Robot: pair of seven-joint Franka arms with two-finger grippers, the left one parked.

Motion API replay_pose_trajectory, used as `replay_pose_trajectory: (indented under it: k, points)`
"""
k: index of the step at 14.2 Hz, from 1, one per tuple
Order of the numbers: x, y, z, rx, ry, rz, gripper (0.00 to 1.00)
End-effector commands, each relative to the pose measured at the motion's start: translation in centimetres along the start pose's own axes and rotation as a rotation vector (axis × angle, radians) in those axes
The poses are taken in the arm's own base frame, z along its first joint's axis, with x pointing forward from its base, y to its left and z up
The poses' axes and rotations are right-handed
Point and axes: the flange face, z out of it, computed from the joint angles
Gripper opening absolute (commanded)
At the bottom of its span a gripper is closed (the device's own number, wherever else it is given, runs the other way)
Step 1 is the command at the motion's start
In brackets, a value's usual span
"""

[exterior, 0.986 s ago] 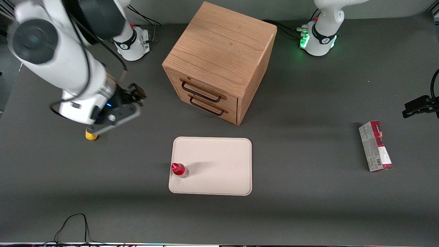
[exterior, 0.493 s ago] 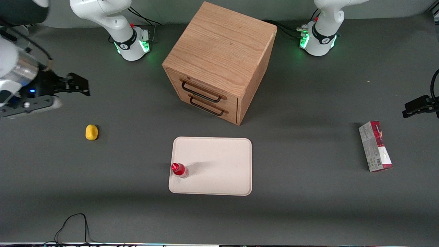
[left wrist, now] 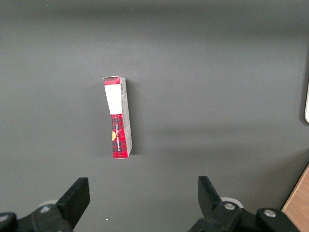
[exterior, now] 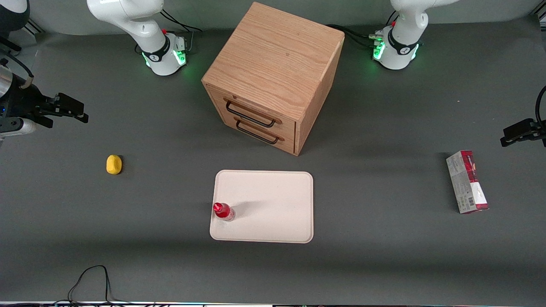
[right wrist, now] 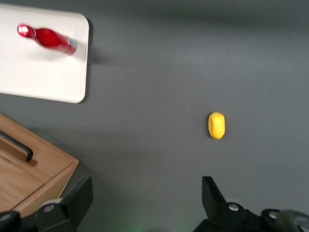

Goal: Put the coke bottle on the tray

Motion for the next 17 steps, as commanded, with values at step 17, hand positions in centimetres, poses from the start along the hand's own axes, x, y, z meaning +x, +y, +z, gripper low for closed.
replay_pose_trajectory:
  k: [17]
  points:
    - [-0.6,3.2,-0.6,-0.06,0.025,0.062,1.0]
